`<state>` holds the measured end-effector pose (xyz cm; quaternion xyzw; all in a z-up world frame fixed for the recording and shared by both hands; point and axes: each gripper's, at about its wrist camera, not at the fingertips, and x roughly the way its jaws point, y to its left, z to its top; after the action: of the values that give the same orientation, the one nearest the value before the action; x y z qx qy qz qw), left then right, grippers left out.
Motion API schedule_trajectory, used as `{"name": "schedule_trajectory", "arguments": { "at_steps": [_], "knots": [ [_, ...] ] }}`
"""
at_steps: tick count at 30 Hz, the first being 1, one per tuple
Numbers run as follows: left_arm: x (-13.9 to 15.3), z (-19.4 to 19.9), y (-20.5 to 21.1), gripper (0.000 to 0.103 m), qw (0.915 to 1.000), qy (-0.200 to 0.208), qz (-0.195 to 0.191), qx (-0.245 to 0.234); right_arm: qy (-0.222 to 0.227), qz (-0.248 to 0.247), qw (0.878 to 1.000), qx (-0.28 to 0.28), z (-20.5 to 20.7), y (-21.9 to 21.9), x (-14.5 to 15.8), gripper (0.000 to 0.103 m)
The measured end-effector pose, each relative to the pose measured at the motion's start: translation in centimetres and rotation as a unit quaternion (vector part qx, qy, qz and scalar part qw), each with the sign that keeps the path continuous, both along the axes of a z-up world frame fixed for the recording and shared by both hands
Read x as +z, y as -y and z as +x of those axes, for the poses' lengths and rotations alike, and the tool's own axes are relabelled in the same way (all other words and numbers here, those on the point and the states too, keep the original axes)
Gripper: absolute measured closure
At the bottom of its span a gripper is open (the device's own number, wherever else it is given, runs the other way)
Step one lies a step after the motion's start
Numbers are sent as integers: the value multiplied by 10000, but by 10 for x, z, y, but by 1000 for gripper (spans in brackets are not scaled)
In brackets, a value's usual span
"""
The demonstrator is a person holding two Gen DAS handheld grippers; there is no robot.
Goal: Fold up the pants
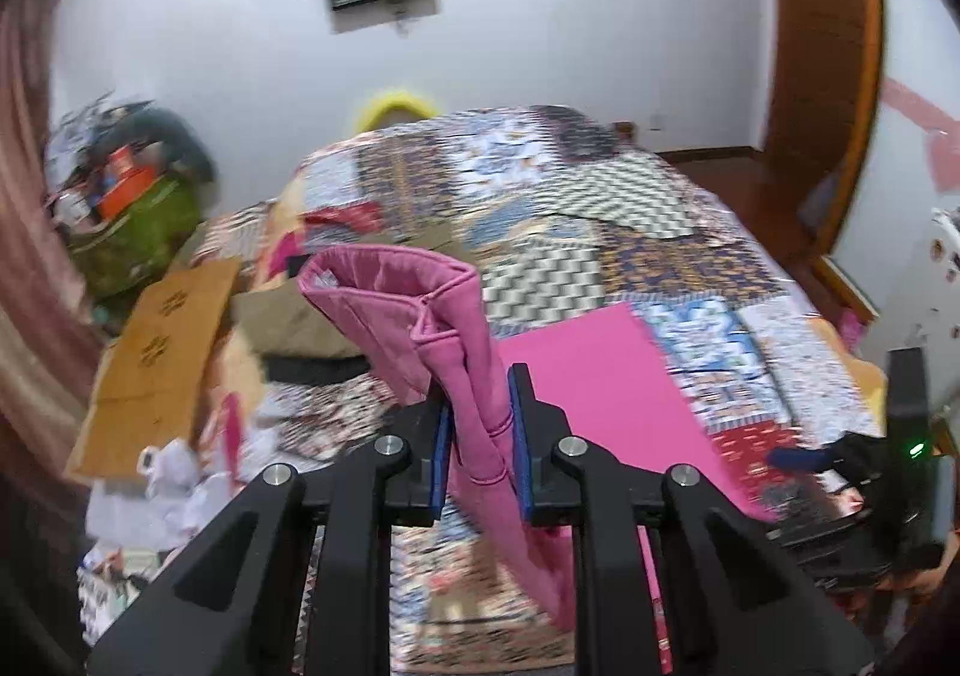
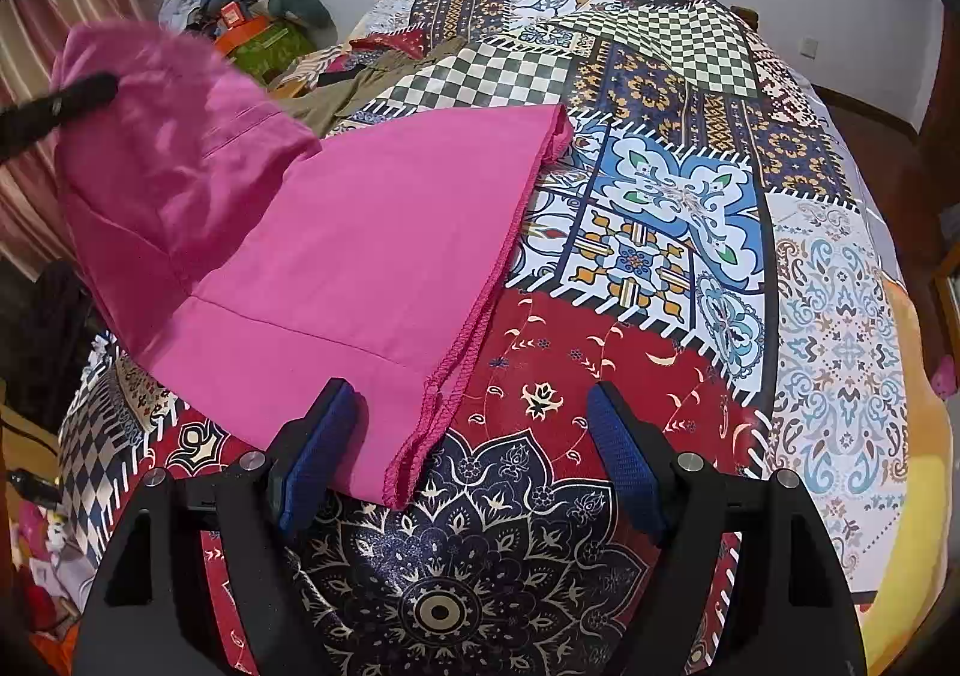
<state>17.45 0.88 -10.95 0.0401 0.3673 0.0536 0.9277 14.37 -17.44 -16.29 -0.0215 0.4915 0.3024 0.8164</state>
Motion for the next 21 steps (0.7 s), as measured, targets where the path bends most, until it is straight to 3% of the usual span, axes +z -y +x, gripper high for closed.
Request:
{"name": "schedule_trajectory", "arguments": {
  "at_steps": [5,12,17,21],
  "knots": [
    [-3,21,27,86,9963,-343,-567,-547,4,38,10000,-2,1,0,0,27],
    [-34,46,47,87,9822,-1040,-1256,-935,5,81,10000,-6,1,0,0,27],
    [-56,53,58,87,9718,-1437,-1533,-1067,-3,109,9999,4,2,0,0,27],
    [-59,49,64,86,9680,-1555,-1525,-1250,-4,115,9999,3,2,0,0,27]
  ]
}}
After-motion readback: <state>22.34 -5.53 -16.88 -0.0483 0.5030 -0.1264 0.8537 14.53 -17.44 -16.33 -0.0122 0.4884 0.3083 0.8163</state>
